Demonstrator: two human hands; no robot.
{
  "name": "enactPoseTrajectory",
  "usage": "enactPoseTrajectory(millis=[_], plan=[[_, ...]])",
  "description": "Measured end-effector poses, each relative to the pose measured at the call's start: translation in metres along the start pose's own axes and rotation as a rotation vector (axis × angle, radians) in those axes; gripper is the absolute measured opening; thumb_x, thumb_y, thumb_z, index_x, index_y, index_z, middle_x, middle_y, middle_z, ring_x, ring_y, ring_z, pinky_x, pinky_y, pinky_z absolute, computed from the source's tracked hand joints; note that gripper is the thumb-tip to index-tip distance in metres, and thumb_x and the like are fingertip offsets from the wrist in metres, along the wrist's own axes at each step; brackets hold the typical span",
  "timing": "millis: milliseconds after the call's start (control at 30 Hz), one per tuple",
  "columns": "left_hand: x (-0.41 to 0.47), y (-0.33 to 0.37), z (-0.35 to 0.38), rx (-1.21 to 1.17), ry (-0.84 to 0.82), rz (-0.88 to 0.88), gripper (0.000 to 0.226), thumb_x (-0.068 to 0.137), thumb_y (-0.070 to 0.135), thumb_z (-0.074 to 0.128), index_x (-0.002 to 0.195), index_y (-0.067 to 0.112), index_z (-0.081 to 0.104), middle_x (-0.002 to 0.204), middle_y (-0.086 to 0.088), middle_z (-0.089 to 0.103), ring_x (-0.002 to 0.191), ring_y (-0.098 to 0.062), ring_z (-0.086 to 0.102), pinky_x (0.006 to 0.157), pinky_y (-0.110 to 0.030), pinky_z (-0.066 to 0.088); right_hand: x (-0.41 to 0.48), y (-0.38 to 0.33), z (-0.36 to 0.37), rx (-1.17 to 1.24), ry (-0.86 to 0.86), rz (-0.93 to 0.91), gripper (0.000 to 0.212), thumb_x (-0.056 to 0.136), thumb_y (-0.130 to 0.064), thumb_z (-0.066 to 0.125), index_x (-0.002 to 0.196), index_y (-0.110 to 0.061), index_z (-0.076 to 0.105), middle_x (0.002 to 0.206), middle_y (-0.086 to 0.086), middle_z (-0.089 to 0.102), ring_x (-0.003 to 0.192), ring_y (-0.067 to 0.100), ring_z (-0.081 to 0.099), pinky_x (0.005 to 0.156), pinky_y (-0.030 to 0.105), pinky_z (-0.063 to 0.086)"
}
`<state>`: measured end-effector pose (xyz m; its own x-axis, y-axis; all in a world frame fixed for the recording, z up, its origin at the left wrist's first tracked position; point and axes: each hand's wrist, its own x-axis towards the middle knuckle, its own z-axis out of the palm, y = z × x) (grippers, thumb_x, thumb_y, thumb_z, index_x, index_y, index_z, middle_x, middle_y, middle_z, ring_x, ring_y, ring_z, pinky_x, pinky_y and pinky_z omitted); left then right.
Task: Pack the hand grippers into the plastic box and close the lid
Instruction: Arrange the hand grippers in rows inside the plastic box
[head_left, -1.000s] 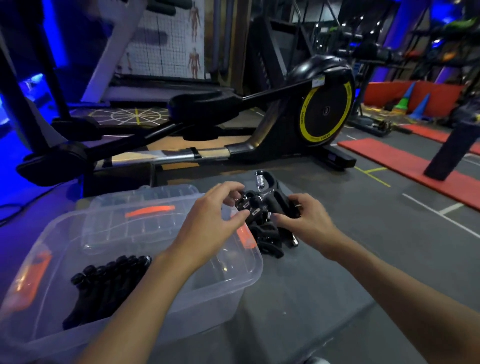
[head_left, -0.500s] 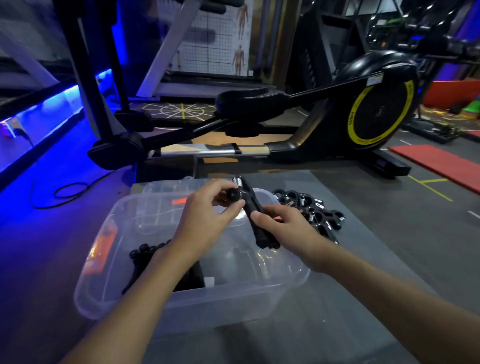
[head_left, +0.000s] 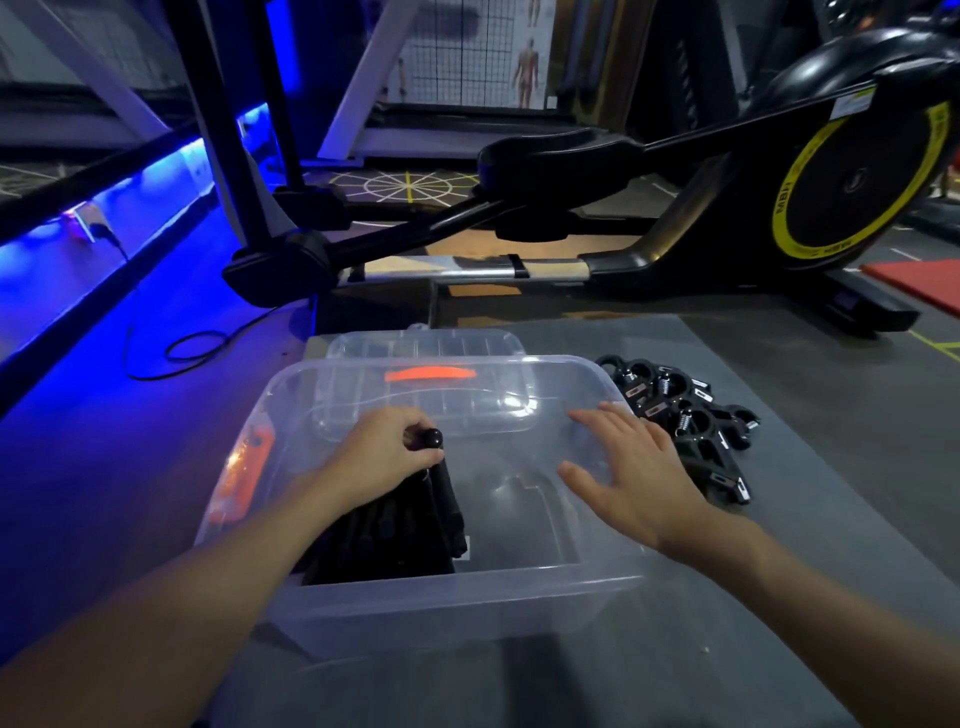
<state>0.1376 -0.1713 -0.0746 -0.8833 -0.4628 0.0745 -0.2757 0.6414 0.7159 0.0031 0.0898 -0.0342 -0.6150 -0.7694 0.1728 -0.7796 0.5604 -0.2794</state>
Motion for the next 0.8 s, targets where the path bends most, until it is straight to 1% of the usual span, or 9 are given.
enactPoseTrajectory(millis=[100, 200, 267, 333, 400, 467, 533, 667, 800], plan=[[0.007, -0.006, 0.005, 0.049, -0.037, -0.019, 0.011, 0.075, 0.025, 0.081, 0.08, 0.025, 0.071, 0.077, 0.008, 0.072, 0.073, -0.009, 0.068, 0.078, -0.038, 0.057, -0.001, 0.0, 0.0, -0.011, -0.004, -0.006, 0.08, 0.075, -0.068, 0.021, 0.142, -0.028, 0.039, 0.147, -0.008, 0.043, 0.145, 0.007, 0.021, 0.119, 0.039, 0.011], [0.011, -0.01, 0.011, 0.095, -0.063, -0.024, 0.012, 0.074, 0.022, 0.081, 0.079, 0.023, 0.07, 0.078, 0.006, 0.07, 0.077, -0.013, 0.067, 0.079, -0.039, 0.056, -0.001, 0.0, 0.001, -0.013, -0.015, -0.017, 0.079, 0.076, -0.068, 0.021, 0.142, -0.029, 0.039, 0.145, -0.008, 0.044, 0.143, 0.008, 0.025, 0.119, 0.041, 0.011], [0.013, -0.014, 0.015, 0.13, -0.105, -0.035, 0.014, 0.075, 0.021, 0.081, 0.081, 0.021, 0.069, 0.079, 0.005, 0.068, 0.078, -0.015, 0.065, 0.08, -0.039, 0.055, -0.001, 0.0, 0.001, 0.01, -0.018, -0.017, 0.079, 0.076, -0.067, 0.021, 0.142, -0.029, 0.038, 0.145, -0.01, 0.044, 0.143, 0.008, 0.026, 0.119, 0.041, 0.01], [0.015, -0.019, 0.019, 0.196, -0.139, -0.029, 0.016, 0.075, 0.025, 0.082, 0.084, 0.021, 0.07, 0.082, 0.005, 0.068, 0.079, -0.014, 0.065, 0.079, -0.039, 0.055, -0.001, 0.001, 0.0, 0.031, -0.015, -0.019, 0.078, 0.076, -0.066, 0.022, 0.142, -0.029, 0.038, 0.144, -0.011, 0.044, 0.142, 0.008, 0.027, 0.119, 0.041, 0.01], [0.016, -0.023, 0.023, 0.269, -0.156, -0.029, 0.02, 0.075, 0.029, 0.082, 0.089, 0.021, 0.07, 0.089, 0.004, 0.069, 0.083, -0.015, 0.065, 0.081, -0.037, 0.054, -0.002, 0.001, 0.0, 0.038, -0.015, -0.025, 0.076, 0.076, -0.066, 0.023, 0.141, -0.029, 0.038, 0.142, -0.012, 0.045, 0.14, 0.007, 0.028, 0.119, 0.039, 0.009], [0.018, -0.026, 0.026, 0.347, -0.163, -0.033, 0.025, 0.075, 0.036, 0.08, 0.093, 0.024, 0.068, 0.097, 0.004, 0.069, 0.089, -0.016, 0.064, 0.083, -0.037, 0.053, -0.002, 0.002, 0.0, 0.049, -0.013, -0.029, 0.074, 0.077, -0.064, 0.024, 0.141, -0.03, 0.038, 0.139, -0.014, 0.046, 0.138, 0.006, 0.031, 0.119, 0.039, 0.01], [0.02, -0.03, 0.029, 0.387, -0.176, -0.035, 0.025, 0.076, 0.041, 0.078, 0.094, 0.028, 0.067, 0.099, 0.007, 0.068, 0.091, -0.016, 0.063, 0.084, -0.038, 0.053, -0.003, 0.003, 0.001, 0.056, -0.012, -0.032, 0.072, 0.078, -0.063, 0.025, 0.14, -0.03, 0.039, 0.135, -0.015, 0.048, 0.134, 0.005, 0.033, 0.118, 0.039, 0.011], [0.024, -0.038, 0.035, 0.393, -0.2, -0.053, 0.023, 0.072, 0.046, 0.073, 0.088, 0.031, 0.067, 0.093, 0.011, 0.068, 0.087, -0.016, 0.064, 0.083, -0.038, 0.053, -0.002, 0.004, 0.002, 0.059, -0.013, -0.038, 0.07, 0.078, -0.062, 0.027, 0.14, -0.03, 0.039, 0.134, -0.016, 0.05, 0.131, 0.005, 0.038, 0.118, 0.042, 0.013], [0.024, -0.039, 0.037, 0.374, -0.2, -0.061, 0.02, 0.074, 0.043, 0.074, 0.088, 0.03, 0.068, 0.091, 0.011, 0.069, 0.086, -0.016, 0.065, 0.084, -0.039, 0.053, -0.002, 0.005, 0.002, 0.054, -0.013, -0.042, 0.07, 0.078, -0.061, 0.028, 0.139, -0.029, 0.039, 0.134, -0.015, 0.051, 0.131, 0.006, 0.039, 0.118, 0.043, 0.014]])
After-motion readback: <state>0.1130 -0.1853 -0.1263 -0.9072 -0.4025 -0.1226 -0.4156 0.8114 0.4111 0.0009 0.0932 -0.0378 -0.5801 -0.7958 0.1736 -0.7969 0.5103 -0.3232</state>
